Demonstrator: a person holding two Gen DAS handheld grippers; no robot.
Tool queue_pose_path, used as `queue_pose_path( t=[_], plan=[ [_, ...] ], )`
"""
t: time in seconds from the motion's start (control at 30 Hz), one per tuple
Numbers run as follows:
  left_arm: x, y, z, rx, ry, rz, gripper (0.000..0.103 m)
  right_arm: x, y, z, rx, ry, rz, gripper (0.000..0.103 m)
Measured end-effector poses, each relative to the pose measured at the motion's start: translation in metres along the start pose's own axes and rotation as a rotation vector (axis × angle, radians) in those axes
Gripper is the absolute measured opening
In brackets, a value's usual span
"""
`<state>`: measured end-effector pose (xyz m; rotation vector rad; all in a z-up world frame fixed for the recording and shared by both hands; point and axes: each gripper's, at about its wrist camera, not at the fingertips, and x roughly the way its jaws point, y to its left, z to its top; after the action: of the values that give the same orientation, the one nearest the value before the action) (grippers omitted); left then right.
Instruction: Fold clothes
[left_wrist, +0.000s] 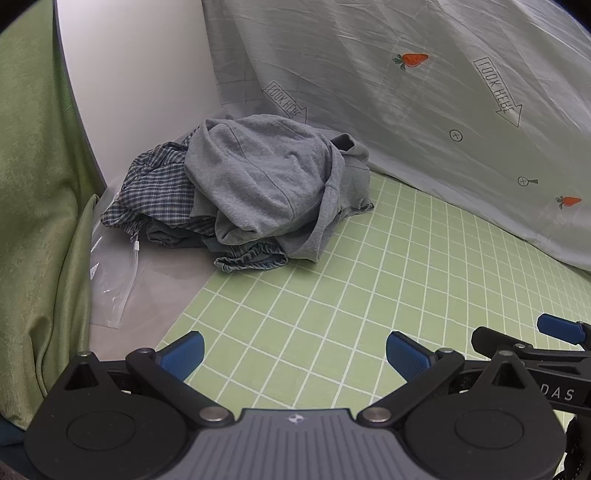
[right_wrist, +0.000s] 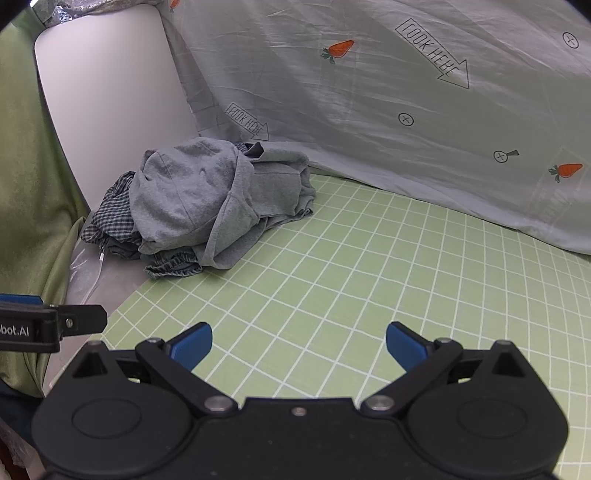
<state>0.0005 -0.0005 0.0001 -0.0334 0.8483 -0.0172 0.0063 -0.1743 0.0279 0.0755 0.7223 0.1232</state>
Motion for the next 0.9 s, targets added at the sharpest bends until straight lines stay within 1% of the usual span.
queue_pose_path(
  t=[0.27, 0.33, 0.73, 0.9],
  plan=[
    [-0.001, 0.004, 0.001, 0.001, 0.003, 0.014, 0.103, -0.005, -0.008, 0.001, 0.003, 0.002, 0.004, 0.102],
    [0.0, -0.003, 0.0, 0.008, 0.003, 0.017, 0.103, -0.001, -0.005, 0.0, 0.002, 0.001, 0.003, 0.102],
    [0.001, -0.004, -0.001, 0.012, 0.001, 0.026, 0.103, 0.0, -0.001, -0.001, -0.01, 0.004, 0.008, 0.102],
    [0.001, -0.002, -0.001, 0.018, 0.003, 0.019, 0.103, -0.001, -0.002, -0.001, -0.011, 0.005, 0.008, 0.102]
  ],
)
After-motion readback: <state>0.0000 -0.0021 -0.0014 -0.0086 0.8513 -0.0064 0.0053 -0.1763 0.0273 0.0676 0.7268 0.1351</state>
